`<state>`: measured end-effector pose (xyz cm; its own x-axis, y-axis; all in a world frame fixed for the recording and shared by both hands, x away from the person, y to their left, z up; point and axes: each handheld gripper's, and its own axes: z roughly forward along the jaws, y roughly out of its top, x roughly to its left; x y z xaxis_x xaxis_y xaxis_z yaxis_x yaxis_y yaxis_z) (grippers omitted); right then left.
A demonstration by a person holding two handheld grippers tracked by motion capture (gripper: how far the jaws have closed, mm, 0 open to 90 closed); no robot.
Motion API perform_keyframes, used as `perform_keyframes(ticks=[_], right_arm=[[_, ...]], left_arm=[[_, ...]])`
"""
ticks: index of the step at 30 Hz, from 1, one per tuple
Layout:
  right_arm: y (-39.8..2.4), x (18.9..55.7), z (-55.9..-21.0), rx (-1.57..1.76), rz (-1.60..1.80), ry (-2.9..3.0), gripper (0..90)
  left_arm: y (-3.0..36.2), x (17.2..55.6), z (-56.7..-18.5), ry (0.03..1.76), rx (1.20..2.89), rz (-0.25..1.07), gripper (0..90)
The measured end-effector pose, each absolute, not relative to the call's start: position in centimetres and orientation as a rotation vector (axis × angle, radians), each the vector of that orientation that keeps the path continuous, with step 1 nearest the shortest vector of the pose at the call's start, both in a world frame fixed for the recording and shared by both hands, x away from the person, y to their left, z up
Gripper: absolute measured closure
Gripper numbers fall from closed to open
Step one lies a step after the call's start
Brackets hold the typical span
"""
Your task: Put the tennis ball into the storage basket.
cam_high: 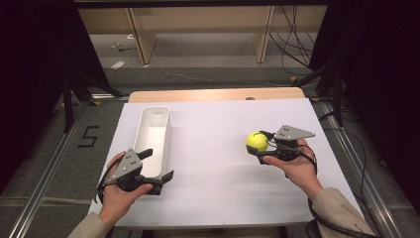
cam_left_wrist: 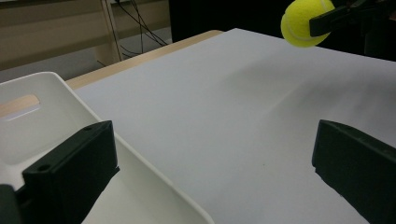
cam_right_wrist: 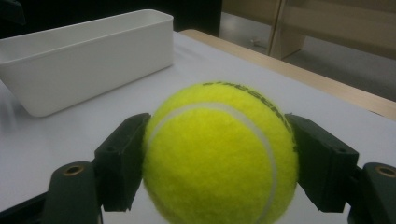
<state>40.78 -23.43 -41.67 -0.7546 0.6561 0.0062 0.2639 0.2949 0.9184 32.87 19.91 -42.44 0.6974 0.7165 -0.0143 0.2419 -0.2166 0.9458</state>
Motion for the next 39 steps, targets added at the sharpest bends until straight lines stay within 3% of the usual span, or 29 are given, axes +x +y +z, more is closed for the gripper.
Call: perform_keyframes(ticks=[39], right_arm=[[-21.5, 41.5, -41.4, 0.800, 1.459, 2.205, 26.6]], left_arm=[[19.9, 32.9, -42.4, 0.761, 1.781, 0.526, 0.0]])
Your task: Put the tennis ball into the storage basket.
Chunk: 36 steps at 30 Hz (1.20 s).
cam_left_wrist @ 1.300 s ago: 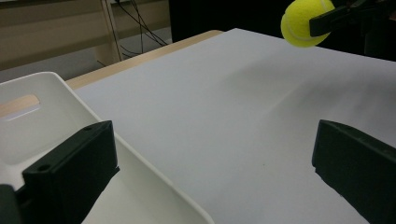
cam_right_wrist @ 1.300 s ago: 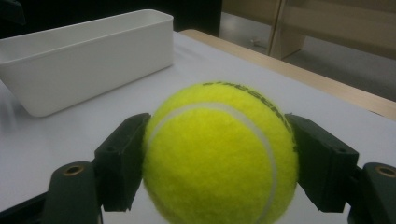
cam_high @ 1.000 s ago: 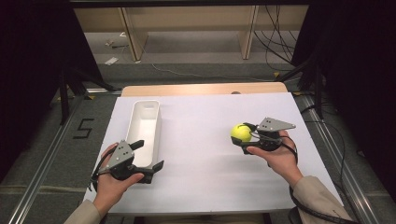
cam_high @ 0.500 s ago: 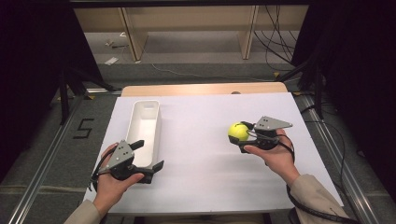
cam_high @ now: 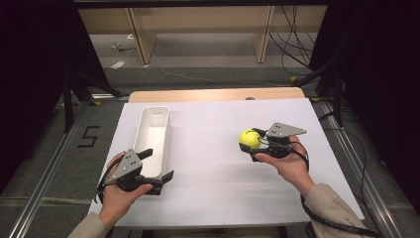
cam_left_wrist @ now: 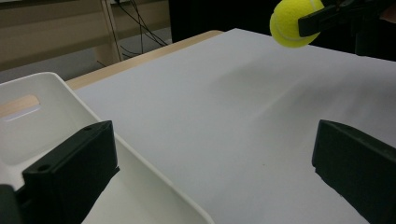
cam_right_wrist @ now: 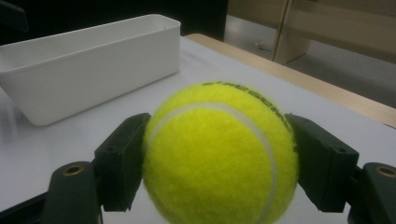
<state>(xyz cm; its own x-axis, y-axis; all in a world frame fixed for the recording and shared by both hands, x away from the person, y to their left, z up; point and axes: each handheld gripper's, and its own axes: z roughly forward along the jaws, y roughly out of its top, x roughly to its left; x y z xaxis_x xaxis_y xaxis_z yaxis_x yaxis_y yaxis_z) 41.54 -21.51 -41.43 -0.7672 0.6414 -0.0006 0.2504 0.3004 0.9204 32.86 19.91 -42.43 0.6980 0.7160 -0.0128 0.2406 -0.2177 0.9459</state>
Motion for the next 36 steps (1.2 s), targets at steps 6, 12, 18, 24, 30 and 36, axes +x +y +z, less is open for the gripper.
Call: perform_keyframes(ticks=[6, 12, 18, 24, 30, 36], right_arm=[[-21.3, 41.6, -41.4, 0.798, 1.463, 2.206, 26.6], [-20.9, 41.7, -41.3, 0.791, 1.467, 2.207, 26.6], [-20.6, 41.8, -41.3, 0.786, 1.472, 2.208, 26.6], [-20.4, 41.8, -41.2, 0.781, 1.474, 2.212, 26.6], [-20.2, 41.9, -41.1, 0.778, 1.483, 2.211, 26.7], [-19.9, 42.0, -41.0, 0.776, 1.484, 2.213, 26.7]], left_arm=[[19.9, 32.9, -42.4, 0.759, 1.781, 0.528, 0.0], [19.9, 32.8, -42.4, 0.761, 1.780, 0.527, 0.0], [19.9, 32.8, -42.4, 0.761, 1.779, 0.527, 0.0], [19.9, 32.8, -42.4, 0.761, 1.779, 0.527, 0.0], [19.9, 32.8, -42.4, 0.760, 1.779, 0.527, 0.0], [19.9, 32.8, -42.4, 0.760, 1.777, 0.529, 0.0]])
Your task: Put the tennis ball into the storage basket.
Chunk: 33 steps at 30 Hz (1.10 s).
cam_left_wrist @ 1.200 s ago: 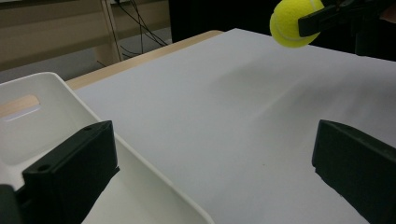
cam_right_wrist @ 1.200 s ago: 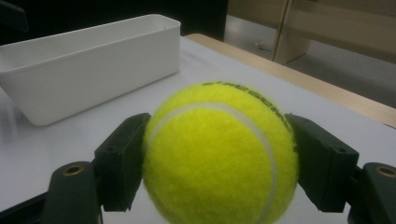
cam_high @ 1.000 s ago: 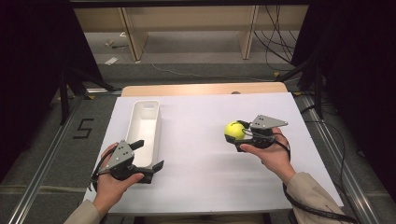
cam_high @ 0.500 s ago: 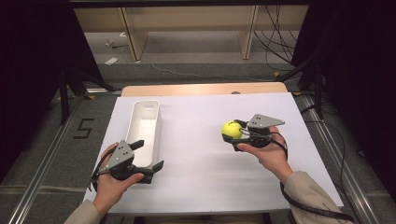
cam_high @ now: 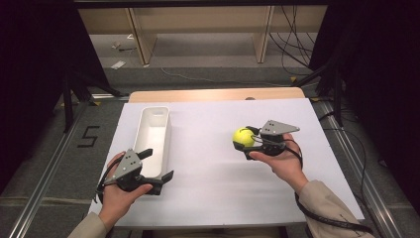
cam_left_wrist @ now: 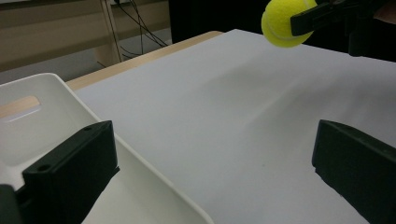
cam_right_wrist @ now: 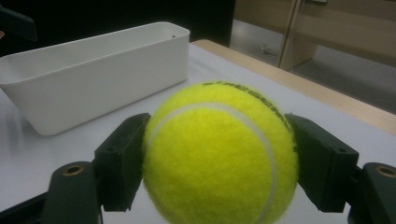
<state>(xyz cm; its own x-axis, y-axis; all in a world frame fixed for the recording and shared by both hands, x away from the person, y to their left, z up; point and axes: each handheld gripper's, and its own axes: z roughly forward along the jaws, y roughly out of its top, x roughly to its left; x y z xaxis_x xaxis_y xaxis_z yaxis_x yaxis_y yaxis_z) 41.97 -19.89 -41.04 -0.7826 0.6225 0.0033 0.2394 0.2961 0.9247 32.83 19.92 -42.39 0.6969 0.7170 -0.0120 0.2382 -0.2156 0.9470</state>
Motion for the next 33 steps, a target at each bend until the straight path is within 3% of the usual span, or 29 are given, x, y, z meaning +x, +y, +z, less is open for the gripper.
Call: perform_keyframes(ticks=[33], right_arm=[[-18.0, 42.5, -40.8, 0.745, 1.510, 2.221, 26.7]], left_arm=[[19.9, 32.8, -42.4, 0.760, 1.776, 0.528, 0.0]])
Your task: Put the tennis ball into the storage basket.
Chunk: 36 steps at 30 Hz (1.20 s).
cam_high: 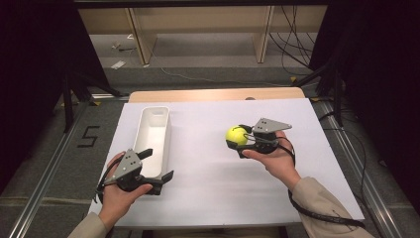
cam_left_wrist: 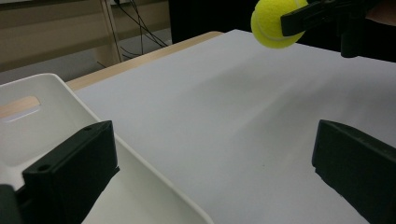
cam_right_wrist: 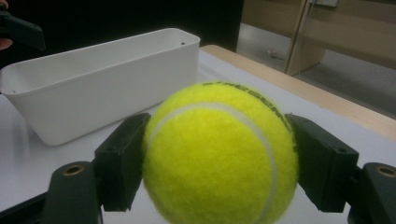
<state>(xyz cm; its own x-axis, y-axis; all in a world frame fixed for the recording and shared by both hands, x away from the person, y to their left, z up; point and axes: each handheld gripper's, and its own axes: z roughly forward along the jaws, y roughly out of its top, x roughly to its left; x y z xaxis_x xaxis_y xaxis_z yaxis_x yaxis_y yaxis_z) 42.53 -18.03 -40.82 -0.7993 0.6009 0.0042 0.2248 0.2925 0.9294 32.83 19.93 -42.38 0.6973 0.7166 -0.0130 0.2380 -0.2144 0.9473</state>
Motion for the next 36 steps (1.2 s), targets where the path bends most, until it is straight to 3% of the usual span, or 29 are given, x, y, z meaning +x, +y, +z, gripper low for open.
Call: perform_keyframes(ticks=[36], right_arm=[[-16.4, 43.3, -40.5, 0.722, 1.525, 2.224, 26.6]], left_arm=[[19.9, 32.8, -42.4, 0.758, 1.776, 0.527, 0.0]])
